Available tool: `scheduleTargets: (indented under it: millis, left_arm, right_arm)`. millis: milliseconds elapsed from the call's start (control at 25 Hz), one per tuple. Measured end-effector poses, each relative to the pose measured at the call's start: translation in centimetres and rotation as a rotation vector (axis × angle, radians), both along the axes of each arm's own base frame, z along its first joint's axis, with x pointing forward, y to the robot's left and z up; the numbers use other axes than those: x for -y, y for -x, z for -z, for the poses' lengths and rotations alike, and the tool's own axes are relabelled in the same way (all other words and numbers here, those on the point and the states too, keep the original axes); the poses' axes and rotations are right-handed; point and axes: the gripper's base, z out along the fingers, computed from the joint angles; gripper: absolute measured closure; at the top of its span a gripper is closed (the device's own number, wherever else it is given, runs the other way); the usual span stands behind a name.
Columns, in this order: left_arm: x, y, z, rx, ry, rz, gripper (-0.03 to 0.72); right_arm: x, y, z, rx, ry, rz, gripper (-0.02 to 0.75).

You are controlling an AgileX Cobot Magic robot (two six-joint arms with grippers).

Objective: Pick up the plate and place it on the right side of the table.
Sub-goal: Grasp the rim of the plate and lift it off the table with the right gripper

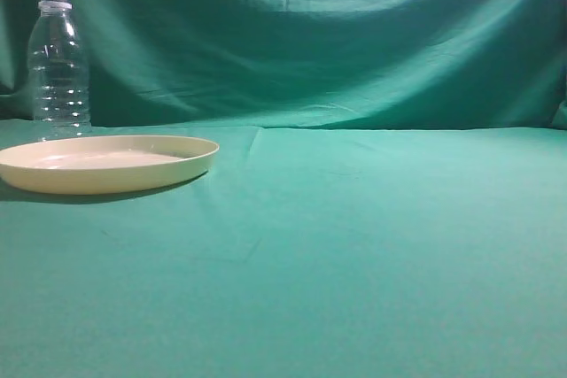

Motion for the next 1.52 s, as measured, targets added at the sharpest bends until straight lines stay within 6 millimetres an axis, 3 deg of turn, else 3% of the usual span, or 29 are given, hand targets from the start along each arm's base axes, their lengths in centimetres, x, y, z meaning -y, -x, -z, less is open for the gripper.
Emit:
scheduleTargets:
  millis: [280,440,600,720,1000,1160,1360,1520]
  left_arm:
    - [0.0,0.0,0.0,0.0,0.0,0.0,0.688]
    - [0.0,0.0,0.0,0.0,0.0,0.0,0.688]
    - [0.0,0.0,0.0,0.0,0.0,0.0,0.688]
    - [0.0,0.0,0.0,0.0,0.0,0.0,0.688]
    - [0.0,0.0,0.0,0.0,0.0,0.0,0.688]
    - [0.0,0.0,0.0,0.0,0.0,0.0,0.688]
    - [0.0,0.0,0.0,0.0,0.0,0.0,0.688]
    - [0.0,0.0,0.0,0.0,0.0,0.0,0.688]
  right_arm:
    - [-0.2,-0.1,-4.2,0.46,-0.134,-0.017,0.738]
    - [-0.2,-0.2,-5.0,0.48,-0.223,-0.021,0.738]
    - [-0.3,-1.4,-7.6,0.363,-0.227,-0.01,0.738]
    - [-0.3,-3.0,-9.0,0.161,-0.214,0.029,0.738]
    - [-0.8,-7.6,-10.2,-0.406,-0.218,0.109,0.738]
    - [-1.5,-10.8,-10.3,-0.564,-0.151,0.042,0.738]
    - [-4.5,-14.6,-11.0,-0.684,-0.104,-0.166,0.738]
    - [-9.0,-17.5,-11.7,-0.751,-0.021,-0.33,0.738]
